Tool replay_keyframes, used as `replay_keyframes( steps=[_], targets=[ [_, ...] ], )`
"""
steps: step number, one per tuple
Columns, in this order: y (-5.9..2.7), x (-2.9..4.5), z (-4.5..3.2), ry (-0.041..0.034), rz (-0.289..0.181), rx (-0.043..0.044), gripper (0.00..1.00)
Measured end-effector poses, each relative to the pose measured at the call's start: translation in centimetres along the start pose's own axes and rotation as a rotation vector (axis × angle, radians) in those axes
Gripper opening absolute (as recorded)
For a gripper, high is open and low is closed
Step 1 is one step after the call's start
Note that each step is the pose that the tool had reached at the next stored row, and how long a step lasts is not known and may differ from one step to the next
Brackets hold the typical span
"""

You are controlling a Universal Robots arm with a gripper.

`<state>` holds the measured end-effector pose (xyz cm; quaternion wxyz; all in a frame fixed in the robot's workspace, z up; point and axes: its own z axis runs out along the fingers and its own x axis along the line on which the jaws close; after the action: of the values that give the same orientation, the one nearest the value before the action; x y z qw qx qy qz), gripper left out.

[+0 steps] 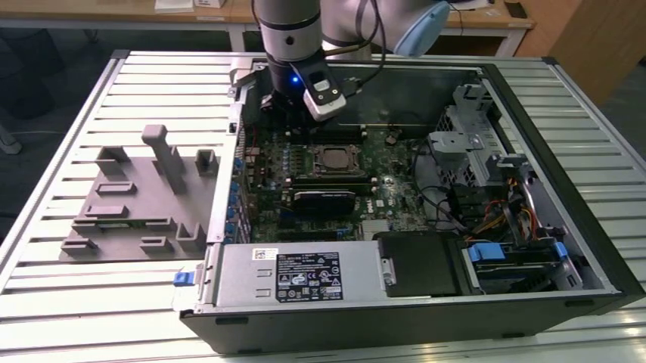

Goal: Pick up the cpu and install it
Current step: 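Install the first cpu locking lever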

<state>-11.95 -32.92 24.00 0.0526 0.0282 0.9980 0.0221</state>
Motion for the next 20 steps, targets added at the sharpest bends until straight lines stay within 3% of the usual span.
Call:
replay_keyframes(
  steps=[3, 4, 12, 17, 20],
  targets=[
    [-0.06, 0.03, 0.0, 0.0028, 0.006, -0.0517, 0.11],
    [-0.08, 0.08, -0.01, 0.0032, 0.006, -0.0581, 0.11],
    [-0.23, 1.08, -0.12, 0.0013, 0.007, -0.0693, 0.11],
    [-0.35, 1.39, -0.14, 0.0032, 0.011, -0.1052, 0.11],
    [-0.41, 1.52, -0.16, 0.0039, 0.012, -0.1174, 0.11]
  ],
)
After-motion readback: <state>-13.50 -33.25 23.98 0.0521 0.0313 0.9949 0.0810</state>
